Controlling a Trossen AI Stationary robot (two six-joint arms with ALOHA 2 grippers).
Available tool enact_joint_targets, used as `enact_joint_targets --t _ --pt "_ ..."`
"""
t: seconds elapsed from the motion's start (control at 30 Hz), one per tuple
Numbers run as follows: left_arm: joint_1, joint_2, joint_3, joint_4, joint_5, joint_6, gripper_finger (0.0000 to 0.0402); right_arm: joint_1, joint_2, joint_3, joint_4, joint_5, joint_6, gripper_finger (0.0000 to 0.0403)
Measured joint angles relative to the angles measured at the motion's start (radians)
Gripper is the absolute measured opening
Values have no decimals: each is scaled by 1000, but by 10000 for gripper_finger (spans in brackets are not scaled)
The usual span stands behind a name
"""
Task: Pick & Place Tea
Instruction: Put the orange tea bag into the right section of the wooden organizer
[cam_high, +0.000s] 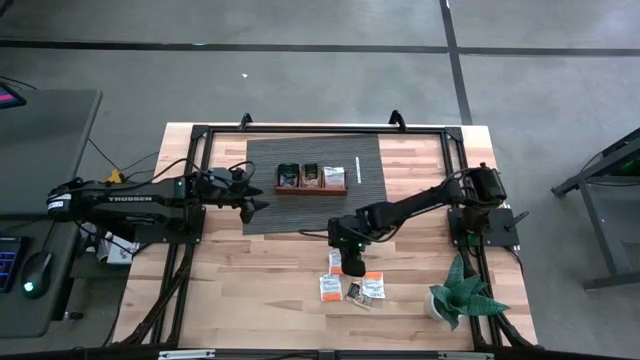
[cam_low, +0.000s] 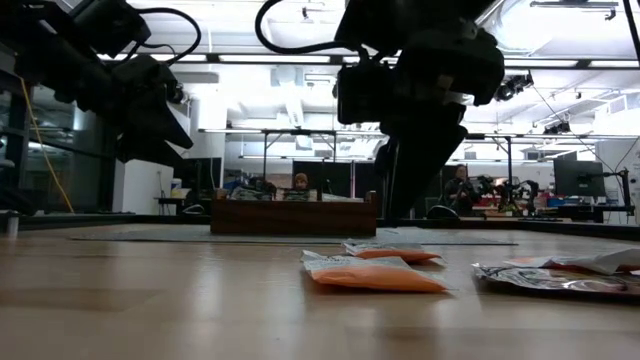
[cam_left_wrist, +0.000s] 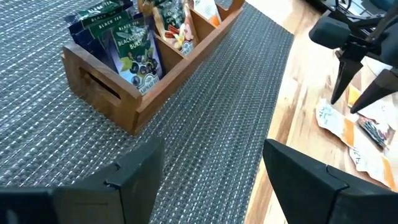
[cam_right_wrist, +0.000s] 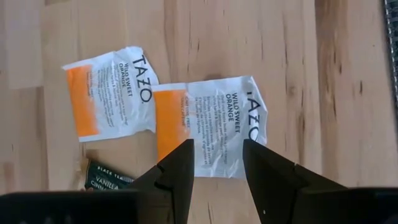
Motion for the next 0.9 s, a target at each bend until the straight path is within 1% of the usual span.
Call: enact_joint_targets --t 0.23,0.37,0.53,0.77,0.9 --pt "0 0 0 0 2 6 271 -2 0 0 0 38 -6 134" --pt "0 0 0 0 2 6 271 -2 3 0 6 40 -6 134" --pt "0 0 0 -1 2 6 271 -2 16 1 61 -7 1 134" --pt "0 0 0 -1 3 6 271 -17 17 1 49 -31 13 134" --pt "0 0 0 -1 4 6 271 -21 17 -44 98 -36 25 146"
